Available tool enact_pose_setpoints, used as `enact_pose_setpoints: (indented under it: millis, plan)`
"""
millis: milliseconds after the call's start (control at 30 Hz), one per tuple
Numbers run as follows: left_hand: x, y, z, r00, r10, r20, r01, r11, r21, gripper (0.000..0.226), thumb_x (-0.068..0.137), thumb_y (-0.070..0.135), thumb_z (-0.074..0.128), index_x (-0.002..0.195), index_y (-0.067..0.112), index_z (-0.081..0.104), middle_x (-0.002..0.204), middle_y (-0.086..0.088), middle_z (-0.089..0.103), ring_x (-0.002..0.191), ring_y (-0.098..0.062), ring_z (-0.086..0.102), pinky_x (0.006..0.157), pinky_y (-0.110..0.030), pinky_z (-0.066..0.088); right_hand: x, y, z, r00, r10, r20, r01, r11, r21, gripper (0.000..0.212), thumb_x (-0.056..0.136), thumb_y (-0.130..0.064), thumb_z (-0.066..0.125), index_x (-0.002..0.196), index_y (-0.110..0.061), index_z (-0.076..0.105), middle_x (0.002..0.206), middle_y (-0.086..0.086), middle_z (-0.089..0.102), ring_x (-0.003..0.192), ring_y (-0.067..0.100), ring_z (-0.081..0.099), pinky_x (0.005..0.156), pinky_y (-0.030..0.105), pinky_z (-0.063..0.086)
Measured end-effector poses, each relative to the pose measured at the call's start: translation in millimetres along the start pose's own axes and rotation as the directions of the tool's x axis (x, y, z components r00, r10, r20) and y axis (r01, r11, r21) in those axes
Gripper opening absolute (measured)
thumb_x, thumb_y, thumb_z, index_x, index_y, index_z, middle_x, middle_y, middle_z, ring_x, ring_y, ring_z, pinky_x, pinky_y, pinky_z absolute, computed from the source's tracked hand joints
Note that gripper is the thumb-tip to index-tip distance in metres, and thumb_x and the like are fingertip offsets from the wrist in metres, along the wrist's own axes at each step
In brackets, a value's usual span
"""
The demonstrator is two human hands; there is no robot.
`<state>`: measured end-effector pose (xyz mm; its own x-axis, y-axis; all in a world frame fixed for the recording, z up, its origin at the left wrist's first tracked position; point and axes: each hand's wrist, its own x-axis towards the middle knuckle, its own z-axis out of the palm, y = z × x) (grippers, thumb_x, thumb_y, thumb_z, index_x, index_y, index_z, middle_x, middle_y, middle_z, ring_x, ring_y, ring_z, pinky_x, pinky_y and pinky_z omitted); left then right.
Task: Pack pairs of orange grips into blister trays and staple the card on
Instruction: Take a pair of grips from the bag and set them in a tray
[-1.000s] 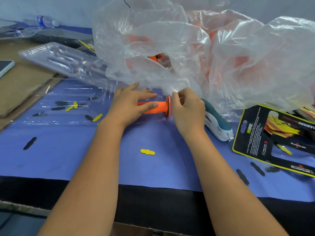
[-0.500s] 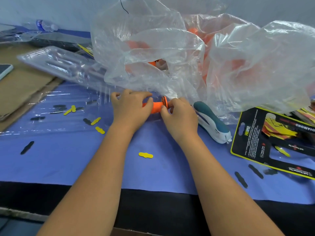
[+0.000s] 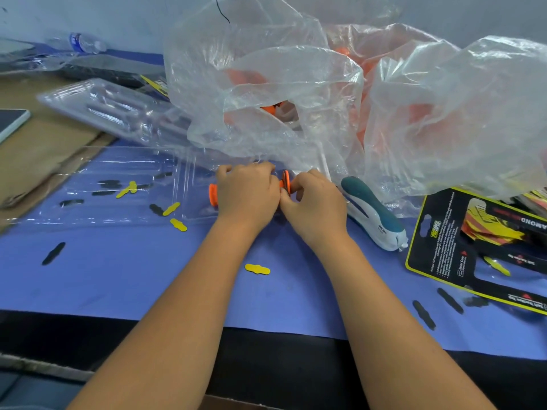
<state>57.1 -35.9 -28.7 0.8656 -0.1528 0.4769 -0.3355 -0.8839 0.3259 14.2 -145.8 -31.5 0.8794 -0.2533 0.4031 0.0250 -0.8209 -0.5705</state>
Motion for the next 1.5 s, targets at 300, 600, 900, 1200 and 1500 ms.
enact_pose_setpoints:
  millis: [300, 600, 900, 1200, 1500]
  plan:
    - [1, -3, -2, 0.999, -0.042, -0.005, 0.042, 0.997, -0.064, 0.028, 0.096, 0.027, 0.045, 0.104, 0.015, 0.069, 0.107, -0.005, 0.066, 0.101, -0.029, 0.056, 0.089, -0.039, 0.034, -3, -1, -6, 0.989, -0.066, 0.131, 0.058, 0.996, 0.063, 0.022, 0.08, -0.033, 0.053, 0.069, -0.015, 0.06, 0.073, -0.005, 0.05, 0.068, 0.011, 0.047, 0.056, 0.028, 0.036]
    - [-7, 13, -6, 0.997, 0.073, 0.001, -0.072, 0.986, -0.151, 0.016, 0.092, 0.018, 0.051, 0.088, 0.007, 0.063, 0.093, -0.013, 0.063, 0.092, -0.035, 0.055, 0.079, -0.042, 0.039, 25, -3, -61, 0.885, 0.234, -0.401, -0.079, 0.927, 0.367, 0.022, 0.088, -0.01, 0.055, 0.069, -0.02, 0.059, 0.075, -0.003, 0.053, 0.068, 0.003, 0.046, 0.059, 0.016, 0.031]
    - [-15, 89, -22, 0.753, 0.573, -0.323, -0.65, 0.724, -0.231, 0.018, 0.082, 0.015, 0.052, 0.089, 0.01, 0.068, 0.104, -0.008, 0.064, 0.096, -0.029, 0.051, 0.084, -0.039, 0.035, 27, 39, -140, 0.189, 0.758, -0.625, 0.118, 0.614, 0.78, 0.02, 0.08, -0.001, 0.047, 0.097, -0.011, 0.042, 0.11, 0.014, 0.046, 0.093, 0.024, 0.05, 0.081, 0.031, 0.047]
    - [49, 156, 1, 0.801, 0.594, 0.071, -0.596, 0.803, 0.009, 0.043, 0.091, 0.03, 0.048, 0.134, 0.03, 0.054, 0.158, -0.002, 0.028, 0.148, -0.02, 0.013, 0.116, -0.036, -0.015, 59, 59, -207, 0.99, 0.137, -0.024, -0.075, 0.673, 0.736, 0.037, 0.073, -0.014, 0.053, 0.105, -0.01, 0.069, 0.106, 0.005, 0.07, 0.103, 0.019, 0.064, 0.087, 0.029, 0.05]
    - [86, 139, 17, 0.892, 0.451, 0.023, -0.448, 0.89, -0.08, 0.058, 0.092, 0.025, 0.048, 0.149, 0.029, 0.036, 0.151, 0.0, 0.041, 0.143, -0.018, 0.025, 0.117, -0.03, -0.013, 104, 104, -180, 0.907, 0.313, 0.28, -0.373, 0.907, 0.194, 0.027, 0.089, 0.005, 0.047, 0.104, -0.003, 0.068, 0.119, 0.028, 0.06, 0.097, 0.038, 0.057, 0.09, 0.042, 0.048]
